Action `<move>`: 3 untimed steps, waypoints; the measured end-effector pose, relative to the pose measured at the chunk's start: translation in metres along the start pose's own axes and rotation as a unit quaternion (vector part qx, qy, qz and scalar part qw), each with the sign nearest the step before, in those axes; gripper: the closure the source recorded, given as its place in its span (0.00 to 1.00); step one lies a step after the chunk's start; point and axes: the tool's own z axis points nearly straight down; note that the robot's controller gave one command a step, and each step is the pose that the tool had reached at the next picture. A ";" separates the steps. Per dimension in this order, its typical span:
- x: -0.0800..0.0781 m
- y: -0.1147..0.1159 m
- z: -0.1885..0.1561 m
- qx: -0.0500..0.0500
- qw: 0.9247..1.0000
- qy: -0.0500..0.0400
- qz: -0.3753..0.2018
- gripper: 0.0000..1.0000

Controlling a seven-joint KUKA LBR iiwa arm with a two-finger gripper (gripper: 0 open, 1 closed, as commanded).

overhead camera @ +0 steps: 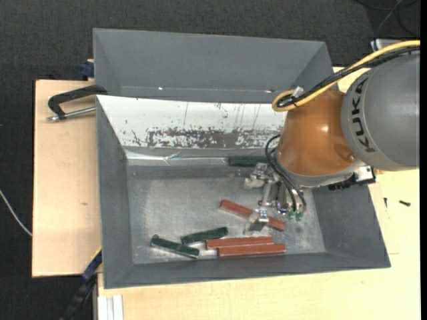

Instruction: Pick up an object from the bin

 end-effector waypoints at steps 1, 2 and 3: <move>-0.018 -0.005 0.055 0.000 1.000 0.001 -0.004 0.00; -0.001 0.013 0.049 0.003 0.999 0.003 0.032 1.00; -0.001 0.013 0.049 0.003 0.999 0.003 0.032 1.00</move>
Offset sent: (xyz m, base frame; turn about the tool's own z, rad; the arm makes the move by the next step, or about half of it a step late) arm 0.0006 0.0159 -0.0562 0.0630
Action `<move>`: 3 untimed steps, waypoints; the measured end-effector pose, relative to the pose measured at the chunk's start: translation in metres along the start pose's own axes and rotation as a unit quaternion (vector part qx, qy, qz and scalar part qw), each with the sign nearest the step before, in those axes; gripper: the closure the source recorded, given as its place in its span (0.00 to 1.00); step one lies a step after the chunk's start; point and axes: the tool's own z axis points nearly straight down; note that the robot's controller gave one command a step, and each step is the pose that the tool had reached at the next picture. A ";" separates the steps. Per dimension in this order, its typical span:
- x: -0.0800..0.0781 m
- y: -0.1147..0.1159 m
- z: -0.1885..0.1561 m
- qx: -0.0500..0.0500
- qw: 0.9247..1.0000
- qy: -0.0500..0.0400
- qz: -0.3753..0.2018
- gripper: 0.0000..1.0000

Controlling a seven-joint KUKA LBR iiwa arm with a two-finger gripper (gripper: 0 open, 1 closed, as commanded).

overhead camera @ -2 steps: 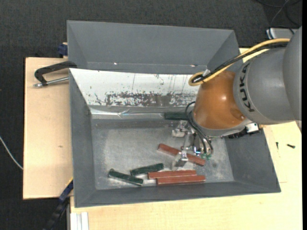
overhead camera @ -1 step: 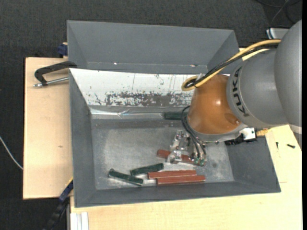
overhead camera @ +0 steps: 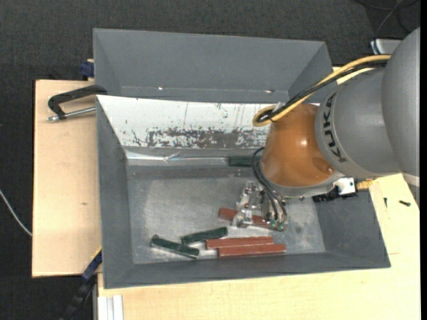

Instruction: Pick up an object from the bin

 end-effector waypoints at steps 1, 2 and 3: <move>0.001 0.000 -0.002 0.000 1.000 0.000 0.000 1.00; 0.002 0.001 -0.016 -0.002 1.000 0.000 0.000 1.00; 0.001 0.001 -0.030 -0.003 1.000 -0.003 0.000 1.00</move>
Offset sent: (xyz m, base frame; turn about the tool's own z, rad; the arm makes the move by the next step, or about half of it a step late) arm -0.0003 0.0000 0.0252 0.0000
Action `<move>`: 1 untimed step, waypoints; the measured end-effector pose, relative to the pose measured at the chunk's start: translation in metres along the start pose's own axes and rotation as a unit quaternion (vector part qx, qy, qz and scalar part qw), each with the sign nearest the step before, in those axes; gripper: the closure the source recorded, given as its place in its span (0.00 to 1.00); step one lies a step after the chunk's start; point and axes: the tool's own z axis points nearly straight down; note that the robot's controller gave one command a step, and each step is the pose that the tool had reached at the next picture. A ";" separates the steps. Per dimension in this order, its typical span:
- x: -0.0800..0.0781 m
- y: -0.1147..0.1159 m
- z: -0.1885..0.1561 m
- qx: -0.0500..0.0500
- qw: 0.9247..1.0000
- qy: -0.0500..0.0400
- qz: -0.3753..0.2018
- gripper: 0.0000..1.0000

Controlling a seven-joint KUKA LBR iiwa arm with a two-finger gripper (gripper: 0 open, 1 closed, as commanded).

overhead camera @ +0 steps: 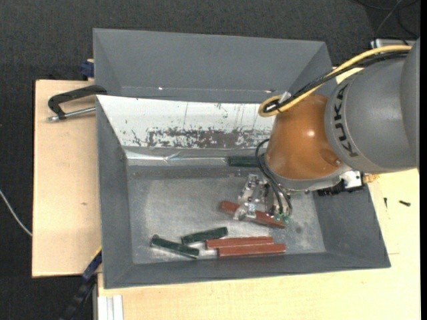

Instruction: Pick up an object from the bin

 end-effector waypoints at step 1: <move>0.002 0.000 -0.016 0.001 1.000 0.003 0.000 1.00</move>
Offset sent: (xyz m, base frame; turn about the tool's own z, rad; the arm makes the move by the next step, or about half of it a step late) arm 0.0001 0.0000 0.0659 0.0000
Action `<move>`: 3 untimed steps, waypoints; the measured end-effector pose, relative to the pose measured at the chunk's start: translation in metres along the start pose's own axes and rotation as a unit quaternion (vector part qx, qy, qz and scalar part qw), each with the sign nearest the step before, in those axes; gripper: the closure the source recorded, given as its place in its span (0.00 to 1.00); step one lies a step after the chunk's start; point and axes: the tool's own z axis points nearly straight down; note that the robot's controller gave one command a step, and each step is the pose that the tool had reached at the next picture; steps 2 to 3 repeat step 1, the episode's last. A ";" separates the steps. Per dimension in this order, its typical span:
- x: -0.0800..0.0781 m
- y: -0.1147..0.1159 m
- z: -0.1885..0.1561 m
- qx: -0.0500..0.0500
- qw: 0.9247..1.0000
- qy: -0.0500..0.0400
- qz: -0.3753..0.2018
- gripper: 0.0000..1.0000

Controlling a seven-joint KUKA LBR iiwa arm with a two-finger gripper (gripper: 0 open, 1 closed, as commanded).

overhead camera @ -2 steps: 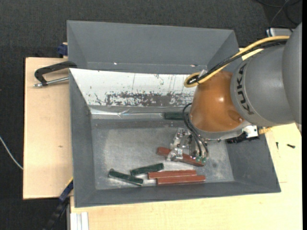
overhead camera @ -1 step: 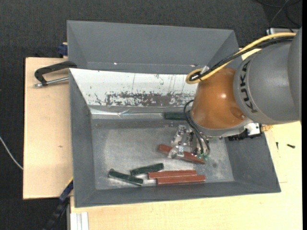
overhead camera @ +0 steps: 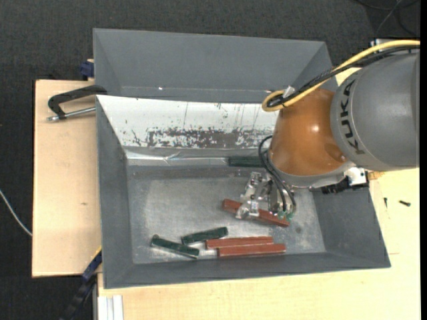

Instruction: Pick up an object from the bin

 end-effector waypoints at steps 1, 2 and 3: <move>-0.001 0.000 -0.022 -0.001 1.000 -0.003 0.000 1.00; -0.001 0.000 -0.022 -0.001 1.000 -0.003 0.000 1.00; -0.001 0.000 -0.022 -0.001 1.000 -0.003 0.000 1.00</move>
Offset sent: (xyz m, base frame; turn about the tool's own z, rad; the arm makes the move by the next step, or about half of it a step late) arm 0.0000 0.0001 0.0481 0.0000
